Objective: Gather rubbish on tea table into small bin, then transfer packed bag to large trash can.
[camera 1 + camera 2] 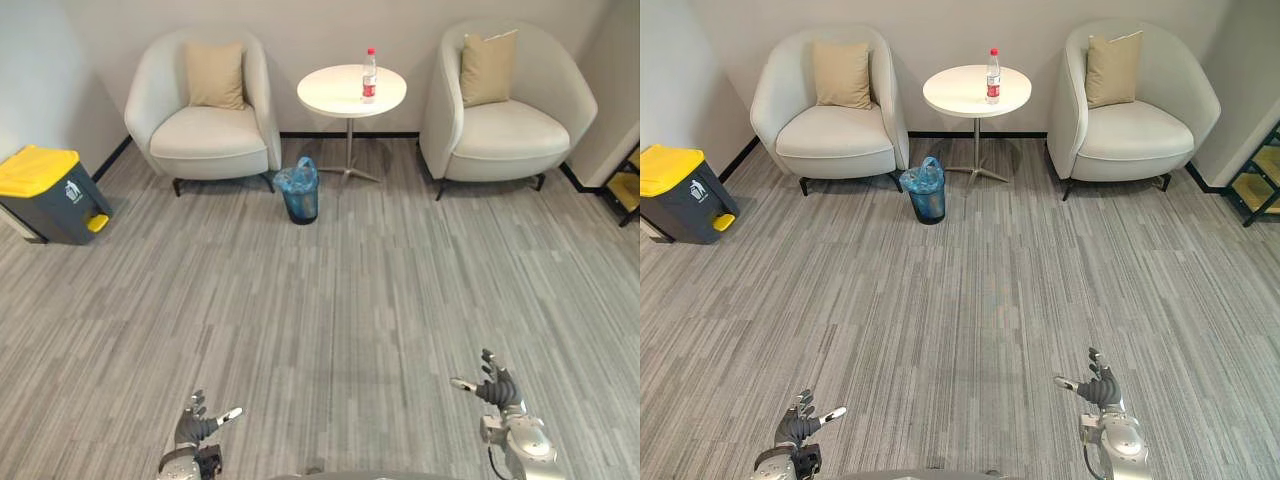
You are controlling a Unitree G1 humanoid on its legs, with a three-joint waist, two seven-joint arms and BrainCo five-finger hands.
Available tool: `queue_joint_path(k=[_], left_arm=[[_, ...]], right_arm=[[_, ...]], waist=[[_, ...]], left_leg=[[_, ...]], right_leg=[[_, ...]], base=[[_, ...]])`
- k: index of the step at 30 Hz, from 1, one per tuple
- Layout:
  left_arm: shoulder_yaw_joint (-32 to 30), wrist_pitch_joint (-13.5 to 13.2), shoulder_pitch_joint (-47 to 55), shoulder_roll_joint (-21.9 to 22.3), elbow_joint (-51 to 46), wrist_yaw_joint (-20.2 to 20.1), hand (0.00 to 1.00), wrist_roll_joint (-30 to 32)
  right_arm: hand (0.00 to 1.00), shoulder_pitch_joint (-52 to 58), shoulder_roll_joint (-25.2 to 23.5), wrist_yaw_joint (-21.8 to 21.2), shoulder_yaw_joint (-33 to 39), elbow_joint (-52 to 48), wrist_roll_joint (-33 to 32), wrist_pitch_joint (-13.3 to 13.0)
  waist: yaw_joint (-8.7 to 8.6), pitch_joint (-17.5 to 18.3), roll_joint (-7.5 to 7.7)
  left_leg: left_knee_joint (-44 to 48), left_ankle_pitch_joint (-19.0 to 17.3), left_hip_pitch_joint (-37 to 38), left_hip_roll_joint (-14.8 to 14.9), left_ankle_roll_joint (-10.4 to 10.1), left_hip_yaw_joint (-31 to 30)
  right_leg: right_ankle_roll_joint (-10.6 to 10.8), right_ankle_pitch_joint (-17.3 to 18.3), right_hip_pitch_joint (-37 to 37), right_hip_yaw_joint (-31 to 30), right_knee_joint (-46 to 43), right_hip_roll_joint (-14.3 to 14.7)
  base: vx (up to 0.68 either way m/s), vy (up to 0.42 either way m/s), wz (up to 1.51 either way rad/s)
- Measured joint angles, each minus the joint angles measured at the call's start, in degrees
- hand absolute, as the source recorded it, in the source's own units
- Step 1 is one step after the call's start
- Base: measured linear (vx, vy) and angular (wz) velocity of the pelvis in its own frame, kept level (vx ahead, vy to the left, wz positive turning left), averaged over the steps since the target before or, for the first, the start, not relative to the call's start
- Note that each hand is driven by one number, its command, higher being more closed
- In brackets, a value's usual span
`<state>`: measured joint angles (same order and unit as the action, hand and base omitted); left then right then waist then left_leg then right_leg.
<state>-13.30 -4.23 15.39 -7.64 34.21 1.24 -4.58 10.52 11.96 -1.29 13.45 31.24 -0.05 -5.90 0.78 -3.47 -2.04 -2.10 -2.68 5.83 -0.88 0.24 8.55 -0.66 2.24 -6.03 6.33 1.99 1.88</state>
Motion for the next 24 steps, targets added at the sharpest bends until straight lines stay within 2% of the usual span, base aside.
queue_joint_path(k=[13,17,22,24], left_arm=[[-0.4,0.1,1.6,0.0,0.0,-0.1,0.00,0.1],[-0.4,0.2,2.2,0.2,0.0,-0.1,0.00,0.0],[-0.4,0.3,2.0,0.3,-0.5,0.0,0.00,-0.4],[-0.4,0.3,1.5,0.9,-1.4,0.1,0.00,-0.9]], right_arm=[[0.00,-0.1,0.0,0.0,0.1,3.3,0.1,0.3],[0.00,-0.2,0.0,0.0,0.2,3.4,0.1,1.0],[0.00,-2.6,0.2,0.2,0.2,3.4,0.0,1.6],[0.00,-4.3,0.9,0.9,0.2,3.4,-0.1,1.9]], waist=[[0.08,0.4,0.04],[0.12,0.4,0.04],[0.18,-0.4,-0.26],[0.35,-1.1,-1.38]], left_leg=[[-0.7,0.0,0.2,0.0,0.0,1.0],[-0.8,-0.2,-0.6,0.1,0.2,2.4],[7.2,-4.6,-5.2,1.0,1.2,4.3],[11.1,-7.2,-7.8,1.8,1.7,5.1]], right_leg=[[-0.3,-0.2,0.4,-0.9,0.2,0.1],[-0.3,-0.2,1.7,-2.3,0.1,0.2],[-0.2,-0.2,3.9,-4.4,-1.0,0.2],[1.3,0.9,6.3,-5.4,-3.5,0.4]], base=[[-0.02,-0.008,-0.03],[0.00,-0.007,-0.19],[0.04,0.010,-0.23],[0.01,0.045,-0.26]])
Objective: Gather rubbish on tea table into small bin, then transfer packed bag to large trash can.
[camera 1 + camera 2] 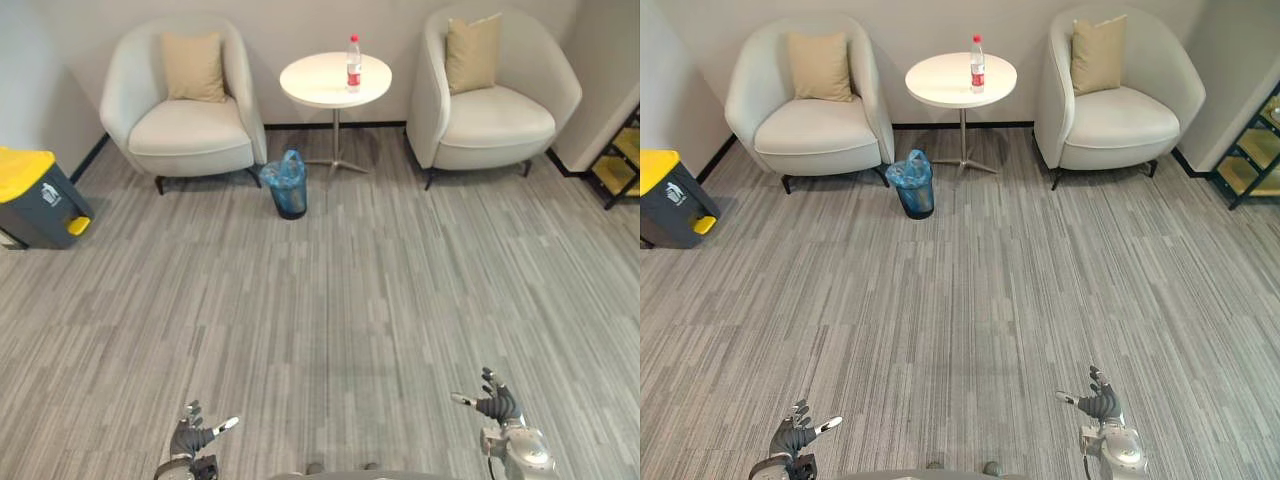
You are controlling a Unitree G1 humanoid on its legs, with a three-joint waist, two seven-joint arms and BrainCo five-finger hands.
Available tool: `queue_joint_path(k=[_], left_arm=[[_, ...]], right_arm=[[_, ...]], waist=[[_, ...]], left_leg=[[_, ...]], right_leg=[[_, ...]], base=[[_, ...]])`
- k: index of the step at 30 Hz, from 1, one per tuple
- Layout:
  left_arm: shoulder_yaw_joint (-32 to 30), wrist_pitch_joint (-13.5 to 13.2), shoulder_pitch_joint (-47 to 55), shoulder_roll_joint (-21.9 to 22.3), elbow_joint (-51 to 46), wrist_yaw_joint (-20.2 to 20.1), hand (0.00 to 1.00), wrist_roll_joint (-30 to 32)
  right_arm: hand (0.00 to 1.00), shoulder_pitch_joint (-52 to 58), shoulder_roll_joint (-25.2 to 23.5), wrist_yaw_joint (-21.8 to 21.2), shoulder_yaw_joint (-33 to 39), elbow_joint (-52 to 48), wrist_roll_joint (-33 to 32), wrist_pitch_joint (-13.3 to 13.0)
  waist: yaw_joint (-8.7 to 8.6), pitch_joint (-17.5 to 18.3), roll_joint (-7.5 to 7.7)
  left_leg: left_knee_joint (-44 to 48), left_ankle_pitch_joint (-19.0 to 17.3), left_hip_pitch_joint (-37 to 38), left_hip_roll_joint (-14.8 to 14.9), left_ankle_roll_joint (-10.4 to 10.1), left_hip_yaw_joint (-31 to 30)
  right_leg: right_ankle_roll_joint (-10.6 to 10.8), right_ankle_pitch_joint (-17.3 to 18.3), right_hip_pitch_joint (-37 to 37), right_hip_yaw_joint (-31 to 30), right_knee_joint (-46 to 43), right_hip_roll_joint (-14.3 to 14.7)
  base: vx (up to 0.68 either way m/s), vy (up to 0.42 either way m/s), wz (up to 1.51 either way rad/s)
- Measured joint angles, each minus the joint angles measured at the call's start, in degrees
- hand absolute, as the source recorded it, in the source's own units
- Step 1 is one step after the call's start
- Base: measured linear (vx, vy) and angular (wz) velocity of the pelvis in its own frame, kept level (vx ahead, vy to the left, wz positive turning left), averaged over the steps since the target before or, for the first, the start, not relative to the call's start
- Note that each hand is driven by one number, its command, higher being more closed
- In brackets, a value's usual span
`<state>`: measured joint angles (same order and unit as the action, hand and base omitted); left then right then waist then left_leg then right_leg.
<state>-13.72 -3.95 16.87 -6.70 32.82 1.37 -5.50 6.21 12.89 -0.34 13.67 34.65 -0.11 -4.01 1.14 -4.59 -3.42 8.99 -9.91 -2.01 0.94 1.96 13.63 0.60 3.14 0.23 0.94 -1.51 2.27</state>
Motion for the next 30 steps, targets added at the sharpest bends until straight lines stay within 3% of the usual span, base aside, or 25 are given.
queue_joint_path(k=[2,4,6,7,9,11,14,15,16,17,18,19,20,21,22,23,24,25,26,27,28,29,30], left_arm=[[-0.2,0.0,-0.2,0.4,-1.7,0.2,0.00,-0.8],[-0.2,0.0,-0.4,0.8,-3.2,0.3,0.00,-1.2],[-0.2,0.0,-0.6,0.8,-3.3,0.5,0.00,-1.2],[0.2,0.3,-0.5,0.7,-3.2,1.3,0.00,-1.3],[0.7,0.4,-0.5,0.4,-3.2,1.7,0.00,-1.6],[1.5,0.4,-0.7,-0.2,-3.2,2.4,0.00,-1.7],[2.4,0.4,-2.5,-0.7,-3.1,2.6,0.00,-1.7],[2.8,0.4,-3.5,-0.8,-3.1,2.6,0.00,-1.7],[3.0,0.4,-3.8,-0.8,-3.0,2.6,0.00,-1.7],[3.3,0.4,-4.4,0.0,-2.4,2.5,0.00,-1.5],[3.7,0.5,-4.9,0.5,-2.7,2.3,0.00,-1.1],[3.7,0.5,-5.1,0.6,-2.8,2.3,0.00,-1.1],[3.5,0.5,-5.2,1.1,-2.8,2.4,0.00,-1.1],[3.5,0.5,-4.9,1.2,-2.9,2.4,0.00,-1.1],[3.4,0.5,-5.0,1.0,-3.0,2.4,0.00,-1.1],[3.2,0.5,-5.3,0.8,-3.0,2.4,0.00,-1.1],[3.1,0.5,-5.2,0.8,-3.1,2.4,0.00,-1.1],[3.1,0.5,-5.0,0.9,-3.2,2.4,0.00,-1.2],[3.0,0.5,-5.0,0.9,-3.3,2.4,0.00,-1.2],[3.0,0.4,-5.0,1.1,-3.8,2.4,0.00,-1.2],[3.0,0.3,-5.0,1.4,-4.1,2.4,0.00,-1.1],[3.0,0.3,-5.0,1.7,-4.1,2.4,0.00,-1.2],[3.0,0.3,-4.3,2.2,-4.3,2.4,0.00,-1.2]], right_arm=[[0.00,-0.9,0.1,0.8,0.1,0.0,0.0,0.1],[0.00,-0.5,-0.2,1.4,0.7,0.3,-0.1,0.4],[0.00,-0.3,-0.4,1.4,1.0,0.6,-0.5,0.6],[0.00,-0.2,-0.8,1.5,1.0,0.5,-0.9,0.6],[0.00,0.3,-1.4,1.5,1.0,0.5,-1.6,0.6],[0.00,0.1,-1.8,1.5,0.8,0.4,-1.7,0.6],[0.00,-0.1,-1.6,1.7,1.0,-0.2,-1.9,0.5],[0.00,-0.2,-1.6,1.7,0.9,-0.3,-2.0,0.5],[0.00,-0.1,-1.6,1.7,0.7,-0.6,-2.0,0.5],[0.00,0.4,-1.0,1.7,-0.1,-1.5,-2.0,0.5],[0.00,-0.3,-1.3,1.7,-0.4,-2.9,-2.0,0.5],[0.00,-0.4,-1.5,1.6,-0.8,-3.7,-2.0,0.4],[0.00,-0.6,-1.3,1.5,-1.0,-4.7,-2.0,0.4],[0.00,-1.3,-1.3,1.7,-1.3,-4.5,-2.0,0.4],[0.00,-1.8,-1.4,1.7,-1.4,-4.3,-2.0,0.4],[0.00,-3.0,-1.7,2.4,-2.0,-4.1,-2.1,0.3],[0.00,-3.9,-1.9,3.0,-2.6,-3.8,-2.2,0.2],[0.00,-5.1,-1.9,3.5,-2.9,-3.6,-2.3,-0.1],[0.00,-6.0,-1.7,3.7,-2.9,-3.4,-2.3,-0.2],[0.00,-7.1,-1.1,3.9,-2.9,-2.1,-2.3,-0.4],[0.00,-7.9,-0.5,4.0,-2.9,-0.5,-2.3,-0.4],[0.00,-8.0,-0.1,4.0,-2.9,0.1,-2.3,-0.4],[0.00,-7.9,0.5,4.0,-3.1,0.8,-2.3,-0.2]], waist=[[0.88,-0.4,-0.52],[1.06,-1.3,0.15],[1.36,-1.6,0.48],[1.12,-2.4,0.79],[0.62,-2.9,1.06],[-0.06,-3.5,1.14],[-0.73,-4.1,1.42],[-1.18,-4.4,1.14],[-1.48,-4.3,1.35],[-2.25,-4.1,0.73],[-2.03,-4.6,-1.18],[-2.33,-4.8,-1.46],[-2.27,-5.4,-2.33],[-1.41,-6.4,-2.40],[-1.09,-6.6,-2.68],[-0.02,-7.8,-1.76],[0.75,-8.4,-0.64],[1.74,-8.8,1.04],[2.17,-9.1,1.52],[3.07,-9.4,2.06],[4.11,-9.6,2.47],[4.64,-9.4,2.07],[5.48,-8.9,0.99]], left_leg=[[3.1,-2.2,-2.3,0.3,0.2,0.6],[6.1,-5.3,-3.1,-0.2,0.6,0.6],[7.5,-7.7,-2.5,-1.1,1.6,0.2],[7.4,-8.8,-1.1,-1.5,1.9,-0.5],[6.8,-9.9,1.2,-1.7,1.8,-1.3],[3.8,-10.7,5.2,-1.7,0.8,-2.9],[0.1,-11.3,10.4,-0.1,-0.5,-4.5],[0.0,-12.3,12.3,1.1,-2.3,-5.6],[0.6,-12.8,13.2,1.5,-3.1,-5.9],[4.7,-13.7,13.9,3.1,-4.8,-7.3],[14.4,-11.9,10.9,6.0,-6.3,-7.4],[20.5,-9.1,8.6,6.4,-6.0,-7.2],[32.6,1.2,4.2,8.2,-3.3,-6.5],[45.2,5.3,-0.4,11.4,-2.5,-5.5],[51.3,4.2,-2.8,12.6,-1.3,-4.7],[58.9,1.9,-6.7,13.3,0.8,-3.0],[60.2,0.3,-9.6,12.8,1.4,-1.9],[56.4,-1.6,-15.4,10.9,1.0,-0.2],[53.7,-1.9,-17.9,10.0,0.7,0.1],[45.8,-2.3,-22.5,8.0,0.7,0.5],[34.6,-1.5,-25.8,6.2,-0.6,0.0],[28.5,-0.3,-26.8,5.7,-1.9,-0.4],[18.8,2.2,-27.3,5.2,-4.8,-1.7]], right_leg=[[0.5,3.4,3.5,-0.4,-5.9,-0.1],[1.9,8.6,7.2,0.2,-14.8,-1.3],[2.4,11.0,11.9,3.1,-26.8,-3.3],[1.9,11.3,17.0,7.3,-38.7,-5.9],[1.0,12.0,19.6,11.8,-42.7,-8.7],[1.0,12.1,23.5,17.2,-38.6,-11.2],[2.2,7.5,28.7,19.7,-29.1,-10.3],[1.0,3.4,30.1,19.3,-24.6,-8.9],[-0.6,0.7,30.5,19.1,-22.7,-8.4],[-7.1,-3.3,30.2,19.5,-25.2,-7.5],[-8.4,-1.3,29.5,21.1,-29.0,-7.3],[-8.5,0.6,28.4,21.2,-29.6,-7.1],[-8.3,3.2,24.3,21.1,-28.6,-5.9],[-8.3,5.0,18.9,20.1,-25.4,-3.9],[-8.6,5.4,16.2,19.2,-23.9,-3.0],[-8.4,6.3,10.1,17.1,-20.7,-2.5],[-8.4,6.4,5.8,15.7,-17.6,-2.8],[-8.4,6.4,-0.2,13.7,-12.5,-4.0],[-8.2,6.5,-2.2,13.2,-10.7,-4.5],[-7.4,7.0,-5.5,12.1,-7.8,-5.8],[-5.4,7.9,-8.2,11.2,-6.1,-7.2],[-4.3,8.6,-9.5,10.6,-5.6,-7.5],[-2.1,10.0,-11.8,9.7,-4.6,-7.6]], base=[[0.01,0.066,-0.19],[0.04,0.089,0.01],[0.10,0.078,0.05],[0.20,0.065,0.15],[0.27,0.058,0.20],[0.46,0.024,0.26],[0.63,-0.068,0.43],[0.57,-0.107,0.49],[0.76,-0.168,0.58],[0.78,-0.170,0.28],[0.78,-0.176,0.21],[0.79,-0.178,0.00],[0.80,-0.188,-0.10],[0.79,-0.175,-0.22],[0.75,-0.112,-0.45],[0.71,-0.055,-0.51],[0.98,-0.015,-0.67],[0.83,0.024,-0.49],[0.82,0.076,-0.57],[0.69,0.112,-0.55],[0.69,0.134,-0.63],[0.56,0.139,-0.60],[0.78,0.288,-0.79]])
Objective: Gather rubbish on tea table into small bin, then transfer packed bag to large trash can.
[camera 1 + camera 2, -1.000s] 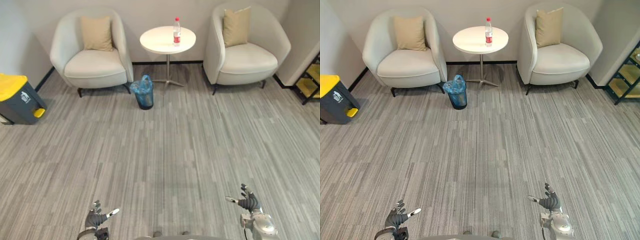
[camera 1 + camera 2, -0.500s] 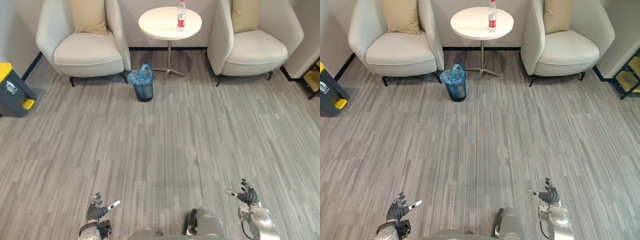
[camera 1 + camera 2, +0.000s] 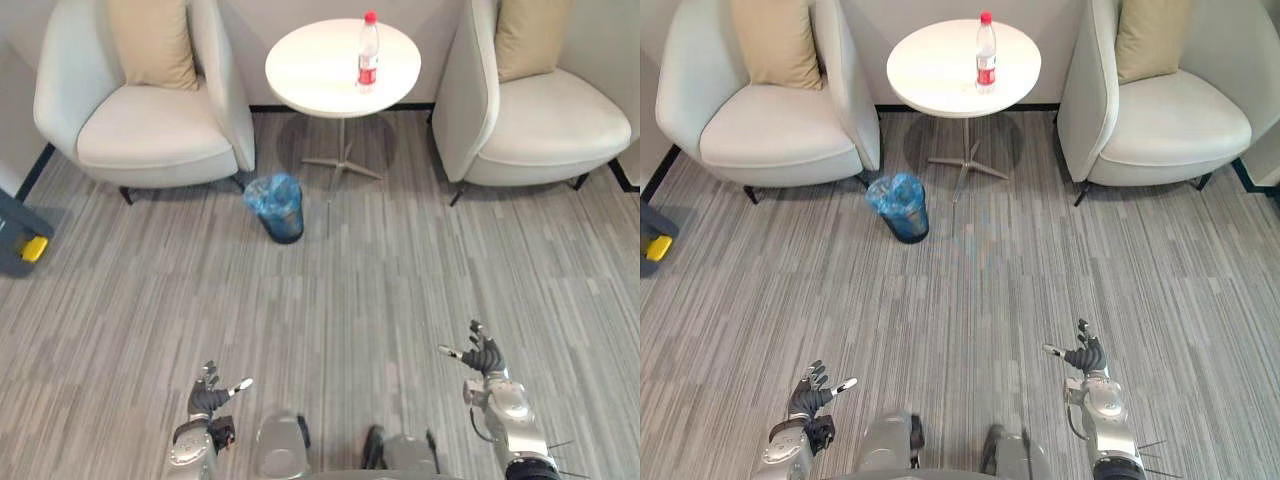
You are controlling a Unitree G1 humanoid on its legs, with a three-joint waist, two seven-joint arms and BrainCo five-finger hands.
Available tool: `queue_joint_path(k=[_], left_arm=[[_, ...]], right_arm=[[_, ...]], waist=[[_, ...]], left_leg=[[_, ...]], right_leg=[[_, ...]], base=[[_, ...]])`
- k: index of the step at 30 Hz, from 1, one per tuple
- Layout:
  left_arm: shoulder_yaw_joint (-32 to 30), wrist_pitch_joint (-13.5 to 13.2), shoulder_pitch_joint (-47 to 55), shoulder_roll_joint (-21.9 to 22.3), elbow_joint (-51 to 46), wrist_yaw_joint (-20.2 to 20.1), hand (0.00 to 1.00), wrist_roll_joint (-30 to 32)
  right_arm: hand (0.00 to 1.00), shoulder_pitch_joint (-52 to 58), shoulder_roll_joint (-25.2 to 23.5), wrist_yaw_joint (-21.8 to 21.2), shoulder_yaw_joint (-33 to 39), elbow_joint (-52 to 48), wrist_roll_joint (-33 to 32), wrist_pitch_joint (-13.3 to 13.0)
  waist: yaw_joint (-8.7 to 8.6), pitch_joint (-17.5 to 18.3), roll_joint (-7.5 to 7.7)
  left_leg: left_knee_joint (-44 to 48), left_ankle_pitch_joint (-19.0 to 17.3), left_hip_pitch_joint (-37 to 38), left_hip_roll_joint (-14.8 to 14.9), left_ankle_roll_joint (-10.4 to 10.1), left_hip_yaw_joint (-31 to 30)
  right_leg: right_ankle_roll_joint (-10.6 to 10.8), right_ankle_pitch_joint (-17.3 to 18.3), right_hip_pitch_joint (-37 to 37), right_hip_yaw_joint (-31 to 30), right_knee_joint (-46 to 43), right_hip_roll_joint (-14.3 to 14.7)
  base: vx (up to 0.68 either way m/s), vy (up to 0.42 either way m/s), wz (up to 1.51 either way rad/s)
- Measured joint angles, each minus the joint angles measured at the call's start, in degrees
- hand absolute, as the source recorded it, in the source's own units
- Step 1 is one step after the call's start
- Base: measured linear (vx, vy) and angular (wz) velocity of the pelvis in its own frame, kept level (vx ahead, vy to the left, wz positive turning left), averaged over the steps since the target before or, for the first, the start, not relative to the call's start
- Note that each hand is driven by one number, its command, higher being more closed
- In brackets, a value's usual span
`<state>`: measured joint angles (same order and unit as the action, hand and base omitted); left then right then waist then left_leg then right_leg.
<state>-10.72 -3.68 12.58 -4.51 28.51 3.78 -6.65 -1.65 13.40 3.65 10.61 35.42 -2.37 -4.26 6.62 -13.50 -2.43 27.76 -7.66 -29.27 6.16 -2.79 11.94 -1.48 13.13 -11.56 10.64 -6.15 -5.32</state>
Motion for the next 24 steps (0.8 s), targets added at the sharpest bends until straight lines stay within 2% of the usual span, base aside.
queue_joint_path(k=[1,2,3,4,5,6,7,8,9,11,12,13,14,15,16,17,18,19,20,21,22,23,24], left_arm=[[-0.2,0.0,2.0,0.6,-0.1,0.1,0.00,0.0],[-0.2,0.0,1.7,0.4,0.1,0.2,0.00,0.0],[-0.2,0.0,1.5,0.4,0.0,0.2,0.00,0.0],[-0.5,0.0,1.3,1.1,-0.5,0.0,0.00,0.0],[-0.5,0.0,1.3,1.4,-0.4,0.0,0.00,0.0],[-0.2,0.1,1.2,1.4,-0.2,0.1,0.00,0.0],[-0.2,0.2,1.2,1.2,-0.2,0.1,0.00,0.0],[-0.1,0.6,1.2,0.8,-0.2,0.2,0.00,0.0],[-0.1,0.6,1.2,0.8,-0.6,0.3,0.00,0.0],[-0.1,0.4,1.0,0.4,-1.2,0.6,0.00,-0.1],[-0.1,0.2,0.6,-0.2,-1.2,0.7,0.00,-0.3],[-0.1,0.2,0.3,-0.5,-1.0,0.8,0.00,-0.4],[-0.1,0.2,-0.3,-0.7,-0.9,1.0,0.00,-0.4],[-0.2,0.2,-0.9,-0.9,-1.0,1.3,0.00,-0.4],[-0.2,0.2,-1.0,-1.0,-1.0,1.3,0.00,-0.4],[-0.2,0.2,-1.3,-1.6,-1.1,1.4,0.00,-0.3],[-0.3,0.2,-0.9,-2.3,-1.1,1.4,0.00,-0.2],[-0.3,0.3,-0.8,-2.2,-0.3,1.4,0.00,0.1],[-0.2,0.5,-1.3,-1.3,-0.2,1.4,0.00,0.1],[-0.1,0.5,-1.4,-1.0,-0.2,1.4,0.00,0.1],[-0.1,0.5,-1.7,-0.8,-0.1,1.4,0.00,0.1],[-0.1,0.7,-2.7,-0.3,0.6,1.4,0.00,0.2],[0.5,0.6,-3.0,0.0,0.7,1.3,0.00,0.2]], right_arm=[[0.00,0.9,0.4,0.1,0.0,0.4,0.1,0.4],[0.00,0.6,-0.1,0.1,0.0,1.2,0.1,0.5],[0.00,0.5,-0.7,0.0,-0.1,1.8,0.1,0.7],[0.00,0.9,-0.9,-0.1,0.0,1.8,0.3,0.7],[0.00,0.9,-1.0,-0.1,0.2,1.8,0.4,0.7],[0.00,1.2,-1.3,-0.1,0.2,1.8,0.6,0.7],[0.00,1.3,-1.6,-0.2,0.1,1.9,0.7,0.7],[0.00,1.7,-2.1,-0.2,-0.2,1.8,0.7,0.7],[0.00,1.9,-2.1,-0.2,-0.5,1.8,0.8,0.6],[0.00,2.1,-2.1,-0.1,-1.2,1.2,1.0,0.3],[0.00,2.1,-2.1,-0.2,-1.7,0.7,1.0,0.3],[0.00,2.2,-2.2,-0.2,-1.7,0.4,1.0,0.3],[0.00,3.1,-2.1,-0.2,-1.6,0.1,1.0,0.3],[0.00,4.1,-2.1,-0.2,-1.5,0.1,1.0,0.5],[0.00,4.6,-2.1,-0.2,-1.5,0.1,1.0,0.6],[0.00,5.1,-2.1,-0.2,-1.5,0.1,1.0,0.8],[0.00,5.4,-2.4,-0.1,-1.5,-0.1,1.0,0.8],[0.00,6.0,-2.0,-0.1,-1.3,-0.4,1.0,0.8],[0.00,5.5,-1.8,-0.1,-0.2,-0.6,1.4,1.1],[0.00,4.9,-1.7,-0.1,0.0,-2.2,2.0,1.1],[0.00,4.5,-1.7,-0.1,0.1,-2.9,2.2,1.0],[0.00,3.8,-1.8,0.0,0.1,-3.5,2.3,0.8],[0.00,3.0,-2.0,0.1,0.1,-3.6,2.3,0.8]], waist=[[1.23,1.6,-2.07],[1.13,2.0,-1.10],[1.07,2.4,0.67],[0.53,2.8,2.53],[0.23,2.7,2.88],[-0.11,2.5,3.30],[-0.11,2.4,3.45],[-0.41,2.3,3.45],[-1.01,2.4,3.03],[-1.58,3.0,2.16],[-2.67,3.1,2.05],[-2.85,3.1,2.05],[-3.54,3.0,1.91],[-4.56,2.9,1.78],[-4.85,2.9,1.74],[-5.62,3.1,2.13],[-5.54,3.5,3.13],[-5.92,3.8,2.97],[-5.66,4.3,0.65],[-5.54,4.5,0.02],[-5.77,4.5,-0.31],[-5.60,4.3,-0.19],[-5.41,3.7,0.41]], left_leg=[[-7.0,8.5,-0.4,0.5,2.1,-2.3],[-4.0,8.7,-0.8,-0.3,4.8,-1.8],[-2.0,5.9,-1.3,-1.6,5.4,-0.9],[1.1,1.7,-1.1,-4.0,7.1,-0.2],[2.0,0.0,-0.2,-4.7,7.7,-0.1],[2.6,-3.0,3.5,-5.6,8.5,-0.1],[2.1,-4.0,6.1,-6.1,8.8,-0.3],[-0.9,-5.8,14.1,-7.3,9.3,-0.9],[-4.1,-6.4,19.2,-7.6,9.4,-1.7],[-10.4,-6.6,26.6,-7.5,9.2,-3.1],[-12.8,-7.0,29.8,-7.4,8.9,-4.4],[-13.7,-7.3,31.1,-7.4,8.8,-5.1],[-14.7,-7.8,33.3,-7.0,8.4,-6.9],[-15.0,-8.3,35.0,-6.2,7.6,-8.7],[-15.0,-8.8,35.9,-5.8,6.7,-9.5],[-14.8,-10.5,37.9,-5.2,3.8,-10.4],[-14.6,-11.9,39.2,-5.1,2.0,-10.9],[-13.7,-13.1,40.6,-4.8,0.9,-12.2],[-10.7,-12.5,40.0,-1.9,-0.2,-13.3],[-4.6,-11.5,37.3,-0.7,-0.7,-13.6],[-0.5,-10.5,35.4,0.1,-0.7,-13.5],[9.6,-6.1,30.9,1.1,-1.0,-13.0],[15.9,-7.1,28.2,3.0,-0.8,-11.3]], right_leg=[[2.4,2.7,-3.8,-2.1,1.2,0.7],[3.5,3.5,-4.4,-2.6,0.3,-1.1],[4.0,3.8,-3.5,-2.9,-2.0,-3.0],[6.8,2.2,0.0,-4.1,-12.1,-6.0],[9.6,0.2,1.8,-5.3,-17.7,-6.8],[14.7,-6.2,6.2,-8.5,-31.5,-7.6],[16.2,-7.4,8.4,-9.4,-39.0,-7.7],[13.7,-6.2,12.6,-6.8,-53.4,-9.2],[9.3,-3.8,14.8,-2.9,-57.4,-10.3],[4.2,-0.6,20.6,3.7,-56.3,-10.4],[3.2,0.6,24.6,6.4,-51.7,-9.9],[3.5,1.1,26.6,6.8,-48.4,-9.3],[4.2,1.0,29.9,6.3,-39.5,-7.4],[5.7,-0.4,31.1,4.2,-26.6,-4.4],[6.0,-3.0,31.1,2.4,-20.0,-2.8],[5.8,-10.6,30.8,-1.4,-8.0,-0.3],[4.6,-18.2,30.7,-3.0,-3.9,0.6],[1.9,-22.3,30.8,-3.7,-6.5,0.7],[0.2,-20.0,30.9,-1.2,-9.6,2.3],[-0.1,-17.2,29.9,0.1,-10.0,3.3],[-0.7,-16.5,29.3,0.7,-9.7,3.8],[-1.5,-15.8,26.8,1.1,-8.0,4.5],[-1.8,-15.6,22.6,1.3,-5.2,4.9]], base=[[0.83,0.340,-0.72],[0.83,0.366,-0.45],[0.79,0.355,0.16],[0.76,0.337,0.30],[0.91,0.384,0.30],[0.60,0.239,0.12],[0.87,0.282,0.13],[0.70,0.190,0.15],[0.67,0.175,0.19],[0.51,0.091,0.27],[0.55,0.042,0.44],[0.57,-0.030,0.64],[0.71,-0.132,0.84],[0.73,-0.163,0.93],[0.74,-0.215,1.02],[0.49,-0.174,0.75],[0.63,-0.274,0.88],[0.60,-0.270,0.57],[0.71,-0.332,0.51],[0.54,-0.251,0.23],[0.50,-0.264,0.25],[0.46,-0.221,0.21],[0.43,-0.194,0.20]])
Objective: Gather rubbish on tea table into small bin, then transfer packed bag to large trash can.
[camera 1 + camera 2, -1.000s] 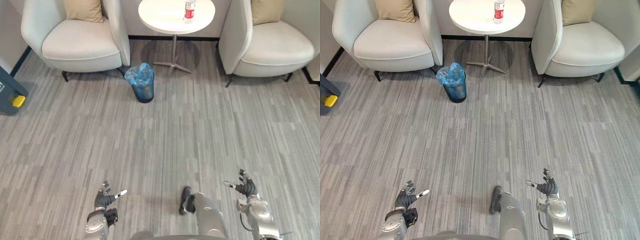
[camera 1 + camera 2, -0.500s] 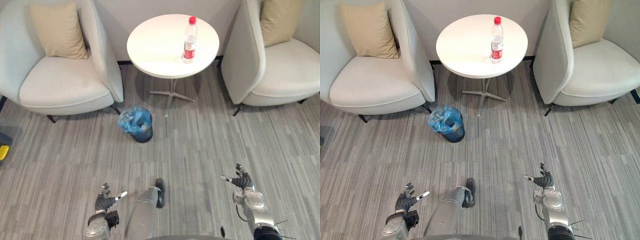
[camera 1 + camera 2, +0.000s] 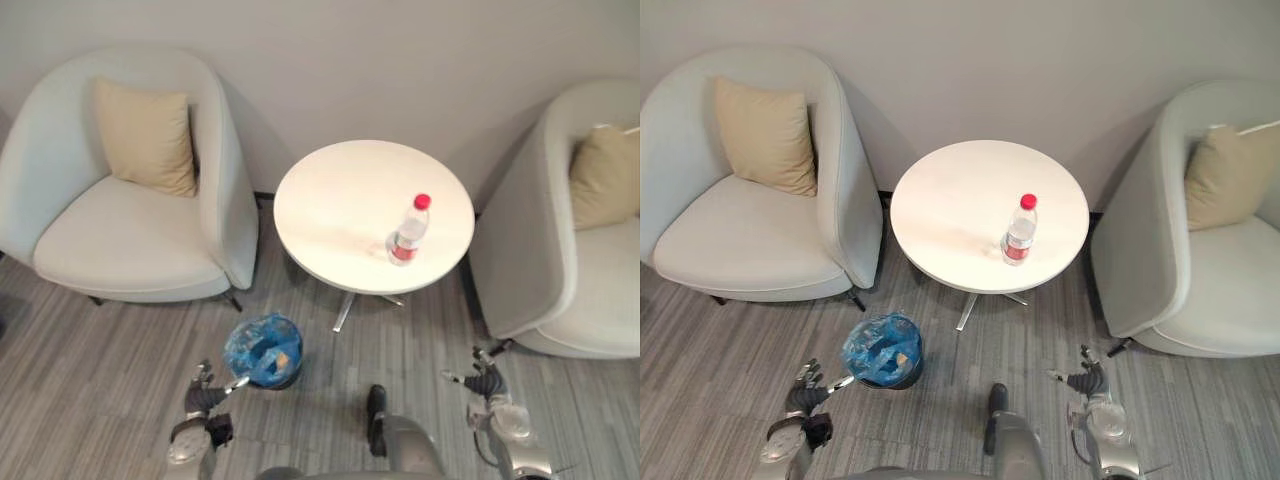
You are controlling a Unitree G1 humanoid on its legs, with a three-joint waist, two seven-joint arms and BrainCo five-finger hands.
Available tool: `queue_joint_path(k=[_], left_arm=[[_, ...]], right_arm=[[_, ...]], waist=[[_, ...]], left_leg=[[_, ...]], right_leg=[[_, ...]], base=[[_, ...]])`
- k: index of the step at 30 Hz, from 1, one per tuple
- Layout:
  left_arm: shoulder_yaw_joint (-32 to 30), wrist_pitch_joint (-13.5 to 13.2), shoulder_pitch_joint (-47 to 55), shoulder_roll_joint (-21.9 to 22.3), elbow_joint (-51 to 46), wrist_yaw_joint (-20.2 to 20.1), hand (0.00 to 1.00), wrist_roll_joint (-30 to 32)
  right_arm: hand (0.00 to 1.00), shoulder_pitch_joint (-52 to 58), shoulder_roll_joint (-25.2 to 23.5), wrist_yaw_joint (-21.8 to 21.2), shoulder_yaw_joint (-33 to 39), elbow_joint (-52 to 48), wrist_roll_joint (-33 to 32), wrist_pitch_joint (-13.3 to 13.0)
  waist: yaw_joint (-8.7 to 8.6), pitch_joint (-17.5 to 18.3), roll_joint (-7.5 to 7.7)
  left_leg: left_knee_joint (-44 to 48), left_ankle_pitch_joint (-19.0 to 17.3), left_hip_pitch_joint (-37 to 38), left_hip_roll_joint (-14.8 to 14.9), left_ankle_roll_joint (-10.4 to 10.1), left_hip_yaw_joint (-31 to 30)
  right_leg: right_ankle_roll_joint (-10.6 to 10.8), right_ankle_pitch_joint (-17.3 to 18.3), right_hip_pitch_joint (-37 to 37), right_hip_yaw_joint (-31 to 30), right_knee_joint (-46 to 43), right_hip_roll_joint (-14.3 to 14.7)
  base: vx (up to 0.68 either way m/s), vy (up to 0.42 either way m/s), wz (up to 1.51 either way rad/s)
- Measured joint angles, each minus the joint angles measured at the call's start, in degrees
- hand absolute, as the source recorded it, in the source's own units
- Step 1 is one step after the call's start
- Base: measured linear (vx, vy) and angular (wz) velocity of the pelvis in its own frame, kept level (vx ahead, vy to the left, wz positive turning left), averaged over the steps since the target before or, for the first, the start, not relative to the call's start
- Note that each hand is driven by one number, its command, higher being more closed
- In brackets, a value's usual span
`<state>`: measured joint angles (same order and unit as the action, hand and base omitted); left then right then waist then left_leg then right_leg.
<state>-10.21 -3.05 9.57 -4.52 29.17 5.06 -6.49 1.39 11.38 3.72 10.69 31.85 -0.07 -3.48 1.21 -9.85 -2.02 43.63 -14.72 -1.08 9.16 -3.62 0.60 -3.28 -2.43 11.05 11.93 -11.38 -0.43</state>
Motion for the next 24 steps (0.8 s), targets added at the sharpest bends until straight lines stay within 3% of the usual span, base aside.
queue_joint_path(k=[2,3,4,5,6,7,14,24], left_arm=[[1.0,0.0,0.1,0.1,0.1,0.0,0.00,0.0],[1.2,0.0,0.1,0.7,0.1,0.0,0.00,0.0],[1.2,0.0,0.1,1.4,0.1,0.0,0.00,0.0],[1.2,0.0,0.1,1.6,0.1,0.0,0.00,0.0],[1.2,0.0,0.1,1.8,0.1,0.0,0.00,0.0],[1.2,0.0,0.1,1.9,0.5,0.1,0.00,0.0],[1.1,0.0,2.3,1.8,0.9,0.2,0.00,0.7],[1.9,0.0,4.3,1.5,2.5,-0.1,0.00,2.7]], right_arm=[[0.00,0.2,-0.3,0.4,0.4,-1.3,0.0,-0.2],[0.00,0.3,-0.2,1.1,1.5,-2.1,0.0,-0.5],[0.00,0.4,-0.1,1.6,3.2,-3.2,0.0,-0.6],[0.00,0.7,0.1,1.7,3.8,-4.0,0.0,-0.6],[0.00,1.1,0.4,1.8,4.3,-4.8,0.1,-0.6],[0.00,2.2,-0.1,2.5,5.1,-6.1,0.5,-0.4],[0.00,7.9,-2.3,2.4,4.7,-14.7,3.1,-0.6],[0.00,11.5,-2.2,-1.4,-1.6,-21.7,7.2,-3.7]], waist=[[-0.10,-0.3,0.65],[-0.24,-0.4,0.93],[-0.28,-0.2,0.36],[-0.29,0.0,-0.27],[-0.38,-0.1,-1.14],[-0.32,0.0,-2.30],[-0.31,0.5,-1.18],[-0.43,1.7,-0.22]], left_leg=[[0.9,-2.0,-1.6,1.0,0.5,3.2],[-3.0,-2.5,-2.6,0.8,1.1,5.8],[-11.9,-1.9,-3.9,0.9,0.7,8.5],[-16.0,-0.2,-4.4,1.1,-0.1,9.2],[-20.0,3.9,-4.8,1.8,0.2,9.9],[-23.6,4.6,-4.1,1.8,-0.4,10.6],[-35.1,8.3,1.9,-2.4,0.5,12.1],[-40.0,9.5,6.1,-3.2,0.3,13.7]], right_leg=[[-0.1,0.1,-4.4,0.5,2.8,-0.4],[-0.1,0.1,-6.8,0.5,4.3,-1.2],[0.0,0.1,-8.2,0.6,5.7,-1.7],[0.7,0.5,-8.3,0.7,5.8,-1.6],[1.3,0.9,-8.4,0.7,5.8,-1.1],[2.4,1.5,-8.7,0.4,5.8,-0.8],[4.5,1.1,-10.0,-0.5,8.1,-3.5],[4.9,0.8,-11.8,-2.0,9.8,-3.3]], base=[[0.36,-0.121,0.14],[0.33,-0.061,0.05],[0.27,0.009,-0.01],[0.19,0.050,-0.06],[0.16,0.106,-0.03],[0.14,0.122,0.05],[0.06,0.065,0.01],[0.01,0.004,-0.08]])
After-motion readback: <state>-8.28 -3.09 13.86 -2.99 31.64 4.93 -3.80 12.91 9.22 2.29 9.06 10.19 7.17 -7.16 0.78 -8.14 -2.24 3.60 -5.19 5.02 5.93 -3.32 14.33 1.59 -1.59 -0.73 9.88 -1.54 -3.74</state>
